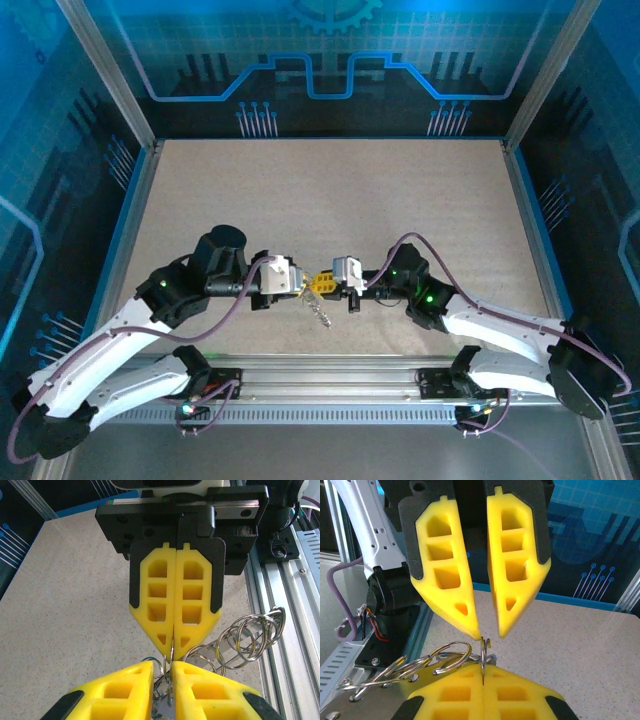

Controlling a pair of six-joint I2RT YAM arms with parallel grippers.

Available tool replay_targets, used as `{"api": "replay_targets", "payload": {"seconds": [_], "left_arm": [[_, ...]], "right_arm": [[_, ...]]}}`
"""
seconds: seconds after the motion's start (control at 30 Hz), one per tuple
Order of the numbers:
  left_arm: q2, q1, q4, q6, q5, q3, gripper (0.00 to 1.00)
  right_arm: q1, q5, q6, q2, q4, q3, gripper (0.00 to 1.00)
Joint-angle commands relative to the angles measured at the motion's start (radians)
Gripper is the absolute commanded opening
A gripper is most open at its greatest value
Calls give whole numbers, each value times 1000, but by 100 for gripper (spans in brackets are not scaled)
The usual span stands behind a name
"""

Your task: Put the keys on the keyring

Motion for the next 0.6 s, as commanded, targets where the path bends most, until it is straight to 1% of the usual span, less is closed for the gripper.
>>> {"api": "replay_targets", "payload": {"seconds": [0.0, 0.23, 0.57], "left_arm": [[8, 9, 15, -7, 37, -14, 18], [9, 14, 11, -16, 54, -21, 20], [24, 26, -1, -30, 98, -26, 20]], "right_arm": [[5, -17, -21, -20, 69, 7, 0], [6, -12, -33, -36, 72, -5, 0], [12, -12, -61, -56, 54, -8, 0]]}}
